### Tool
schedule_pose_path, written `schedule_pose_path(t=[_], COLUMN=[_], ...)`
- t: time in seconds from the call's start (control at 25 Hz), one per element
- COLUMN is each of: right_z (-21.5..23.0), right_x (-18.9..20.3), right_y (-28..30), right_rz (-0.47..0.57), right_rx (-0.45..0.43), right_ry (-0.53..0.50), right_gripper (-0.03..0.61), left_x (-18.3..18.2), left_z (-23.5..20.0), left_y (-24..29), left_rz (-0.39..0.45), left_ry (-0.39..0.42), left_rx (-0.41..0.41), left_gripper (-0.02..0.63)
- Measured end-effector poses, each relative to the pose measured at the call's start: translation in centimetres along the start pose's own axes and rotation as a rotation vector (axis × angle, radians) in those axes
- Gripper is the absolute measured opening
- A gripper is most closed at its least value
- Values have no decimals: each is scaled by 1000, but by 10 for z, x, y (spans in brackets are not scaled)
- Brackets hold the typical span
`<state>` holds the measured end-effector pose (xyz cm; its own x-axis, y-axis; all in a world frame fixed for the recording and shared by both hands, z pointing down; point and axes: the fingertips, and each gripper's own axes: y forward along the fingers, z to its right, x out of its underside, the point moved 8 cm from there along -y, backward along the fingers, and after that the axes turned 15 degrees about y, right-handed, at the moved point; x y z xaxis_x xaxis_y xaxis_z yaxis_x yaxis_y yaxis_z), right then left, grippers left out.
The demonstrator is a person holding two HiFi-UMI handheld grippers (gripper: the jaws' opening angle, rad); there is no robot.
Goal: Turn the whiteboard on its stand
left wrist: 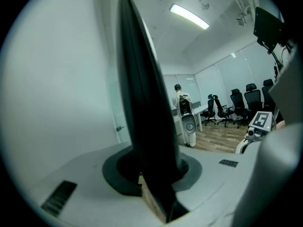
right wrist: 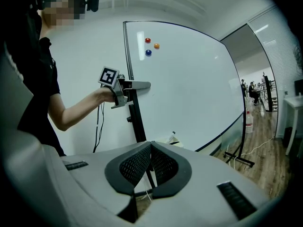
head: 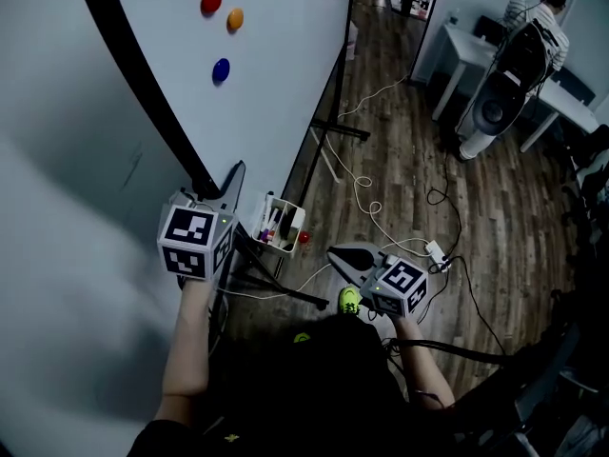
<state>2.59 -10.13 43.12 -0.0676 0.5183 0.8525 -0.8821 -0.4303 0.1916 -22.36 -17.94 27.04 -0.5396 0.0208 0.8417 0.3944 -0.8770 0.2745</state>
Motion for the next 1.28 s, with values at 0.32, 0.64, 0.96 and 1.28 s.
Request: schedule_pose_path(t=[0.32,0.64,0.96,1.28], right_z=[26,48,69,87], right_x=[27,82,142,176], right_y=[13,19,30,35], right_rz=[3,7,-1,-1], right_rx=[19,70,110,144], right_ry=[-34,-42,-52,-64], right_gripper=[0,0,0,0], left_x=[43,96,156,193], left_z=[7,16,19,15], left_y=[19,50,93,130], left_rz=[8,36,70,90], left_ry=[4,-11,-34,-60], left_rx=[-11,-25,-39,-46], left_gripper=[92,94,94,94])
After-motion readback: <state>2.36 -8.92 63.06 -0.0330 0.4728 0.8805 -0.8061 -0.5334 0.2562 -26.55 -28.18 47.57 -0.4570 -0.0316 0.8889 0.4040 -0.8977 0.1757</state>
